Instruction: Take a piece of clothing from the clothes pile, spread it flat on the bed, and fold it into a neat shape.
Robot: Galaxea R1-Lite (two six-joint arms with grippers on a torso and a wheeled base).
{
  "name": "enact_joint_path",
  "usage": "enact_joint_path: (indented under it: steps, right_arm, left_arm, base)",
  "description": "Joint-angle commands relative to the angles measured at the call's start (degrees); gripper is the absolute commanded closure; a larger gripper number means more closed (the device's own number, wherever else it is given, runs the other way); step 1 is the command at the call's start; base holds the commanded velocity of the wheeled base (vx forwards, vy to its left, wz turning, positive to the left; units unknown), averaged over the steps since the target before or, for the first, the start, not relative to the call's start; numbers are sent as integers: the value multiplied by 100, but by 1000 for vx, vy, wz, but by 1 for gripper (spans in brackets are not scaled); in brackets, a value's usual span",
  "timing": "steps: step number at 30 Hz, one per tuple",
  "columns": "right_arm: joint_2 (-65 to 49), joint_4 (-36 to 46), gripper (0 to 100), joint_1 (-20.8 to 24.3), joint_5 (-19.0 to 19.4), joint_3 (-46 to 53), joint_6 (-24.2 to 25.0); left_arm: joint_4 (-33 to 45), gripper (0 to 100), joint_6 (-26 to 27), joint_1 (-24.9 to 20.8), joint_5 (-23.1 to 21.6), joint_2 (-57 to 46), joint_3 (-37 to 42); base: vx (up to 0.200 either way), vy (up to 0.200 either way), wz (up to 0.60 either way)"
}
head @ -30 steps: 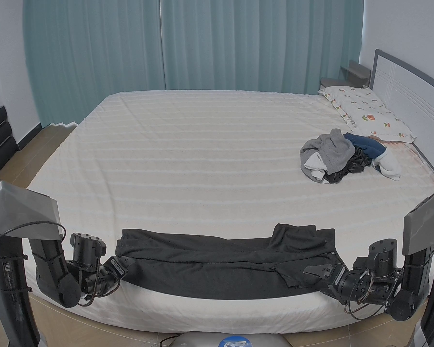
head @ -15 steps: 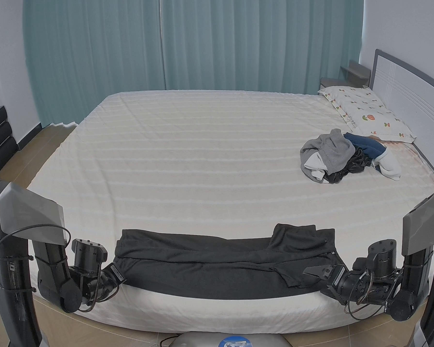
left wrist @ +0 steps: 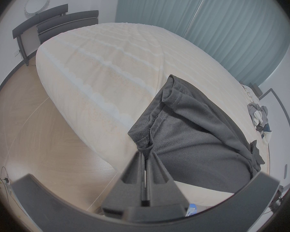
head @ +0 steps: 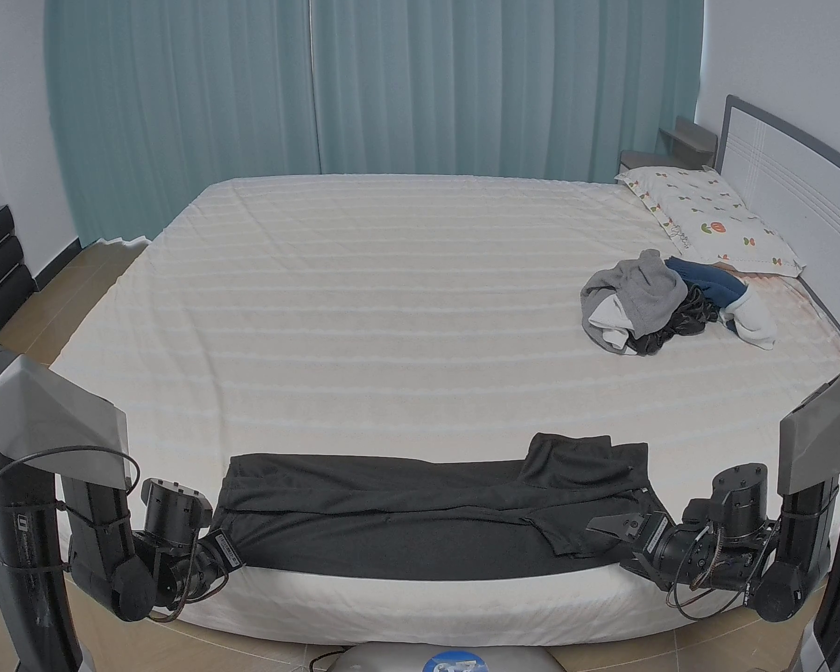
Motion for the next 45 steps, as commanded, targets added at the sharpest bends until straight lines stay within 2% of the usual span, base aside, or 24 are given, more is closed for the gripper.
enact_joint_path:
  steps: [1,3,4,9,15,20,24,29,45]
  right_arm:
    - [6,-69,0,3,1,48,0]
    - [6,-69,0,3,10,48,0]
    - [6,-69,0,3,10,48,0]
    - [6,-69,0,3,10,48,0]
    - [15,-69,0,12,19,48,0]
    - [-2,-69,0,3,10,31,0]
    - [-11,-69,0,3,1,22,0]
    - [24,-69,0,12,19,13,0]
    - [42,-61,0,12,36,-4,0]
  left_arm:
    - [-17,100,0,-13,1,-13,65]
    - [-17,100,0,-4,1,-57,57]
    - [-17,0,0,-4,1,-66,48]
    - [-17,0,9,22,1,-180,48]
    - [150,0,53,277,-210,-1147,48]
    - [238,0,18,409,-342,-1384,-137]
    - [247,0,-105,435,-368,-1331,-339]
    - [264,0,-527,444,-360,-822,-963]
    - [264,0,-562,453,-342,-101,-1640]
  base:
    - [0,0,0]
    - [0,0,0]
    - [0,0,0]
    - [0,0,0]
    - [0,0,0]
    - [0,0,0]
    - [0,0,0]
    - [0,0,0]
    - [0,0,0]
